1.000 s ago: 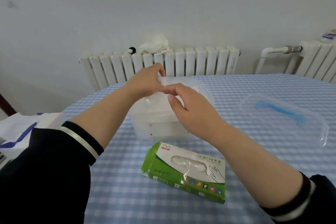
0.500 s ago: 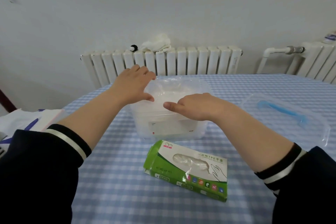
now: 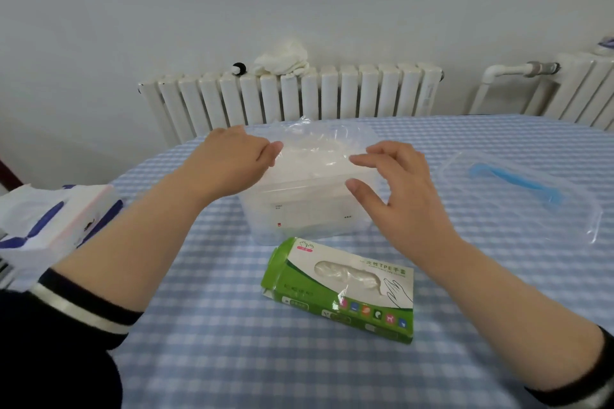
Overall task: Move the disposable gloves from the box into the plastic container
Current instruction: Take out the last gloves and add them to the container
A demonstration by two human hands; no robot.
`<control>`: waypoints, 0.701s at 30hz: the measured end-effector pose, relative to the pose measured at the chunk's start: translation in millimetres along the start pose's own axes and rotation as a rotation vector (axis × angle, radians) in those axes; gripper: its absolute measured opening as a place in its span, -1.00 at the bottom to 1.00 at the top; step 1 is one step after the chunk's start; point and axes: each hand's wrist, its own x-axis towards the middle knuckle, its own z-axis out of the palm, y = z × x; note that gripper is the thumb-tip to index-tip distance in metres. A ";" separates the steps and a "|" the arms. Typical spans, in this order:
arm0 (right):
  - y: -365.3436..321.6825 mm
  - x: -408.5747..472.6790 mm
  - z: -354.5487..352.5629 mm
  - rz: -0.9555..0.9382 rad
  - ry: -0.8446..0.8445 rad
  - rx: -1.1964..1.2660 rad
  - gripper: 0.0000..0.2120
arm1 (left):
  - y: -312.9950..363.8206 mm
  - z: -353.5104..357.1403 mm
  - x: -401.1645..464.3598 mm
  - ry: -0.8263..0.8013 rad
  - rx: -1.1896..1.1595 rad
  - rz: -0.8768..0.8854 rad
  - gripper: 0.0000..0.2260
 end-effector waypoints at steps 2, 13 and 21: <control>0.9 -15.7 -8.0 -0.039 -0.001 0.060 -0.74 | 2.1 5.5 -10.1 0.246 0.057 0.016 -0.41; 8.9 -35.9 7.3 -0.100 -1.020 -0.094 -0.64 | 71.6 74.4 -81.4 -0.073 -0.388 0.290 -0.28; 9.1 -40.7 24.8 -0.197 -0.798 -0.170 -0.82 | 68.2 85.4 -84.4 -0.270 -0.612 0.246 -0.35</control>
